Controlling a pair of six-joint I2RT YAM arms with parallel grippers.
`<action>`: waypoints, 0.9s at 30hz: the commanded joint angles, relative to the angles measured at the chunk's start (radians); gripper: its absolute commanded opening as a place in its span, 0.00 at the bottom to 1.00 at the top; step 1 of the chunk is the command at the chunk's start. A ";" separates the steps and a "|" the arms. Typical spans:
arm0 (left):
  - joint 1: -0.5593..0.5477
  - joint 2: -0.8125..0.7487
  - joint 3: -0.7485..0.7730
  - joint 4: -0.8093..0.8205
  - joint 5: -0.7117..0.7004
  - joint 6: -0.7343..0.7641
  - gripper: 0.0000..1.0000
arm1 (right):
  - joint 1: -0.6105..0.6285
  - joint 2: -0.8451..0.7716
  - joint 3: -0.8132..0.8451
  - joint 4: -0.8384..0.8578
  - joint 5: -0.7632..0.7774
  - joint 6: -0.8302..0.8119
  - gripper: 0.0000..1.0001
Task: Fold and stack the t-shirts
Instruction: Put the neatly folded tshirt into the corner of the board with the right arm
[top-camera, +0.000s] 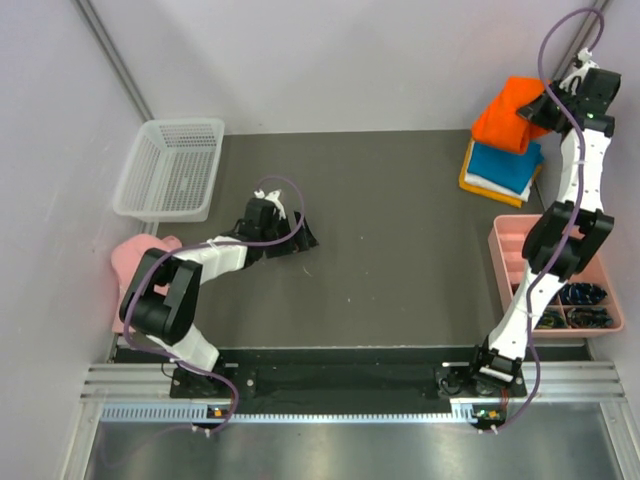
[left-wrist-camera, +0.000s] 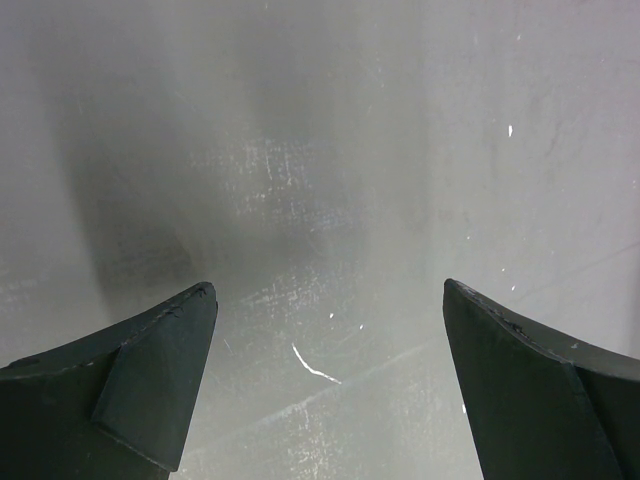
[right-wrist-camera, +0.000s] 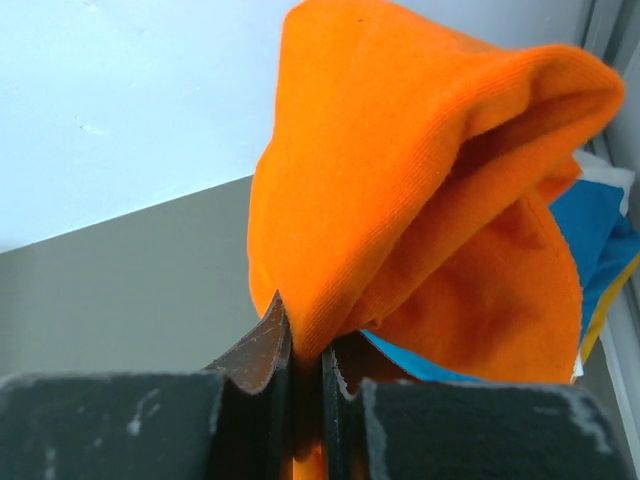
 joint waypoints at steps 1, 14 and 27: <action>-0.001 0.004 0.039 0.037 0.015 -0.001 0.99 | -0.001 -0.028 0.007 0.071 -0.074 0.008 0.00; -0.001 0.027 0.053 0.031 0.025 0.004 0.99 | -0.038 0.004 -0.074 0.061 -0.069 0.003 0.00; -0.001 0.036 0.049 0.031 0.029 0.005 0.99 | -0.049 0.067 -0.045 -0.031 0.001 -0.026 0.00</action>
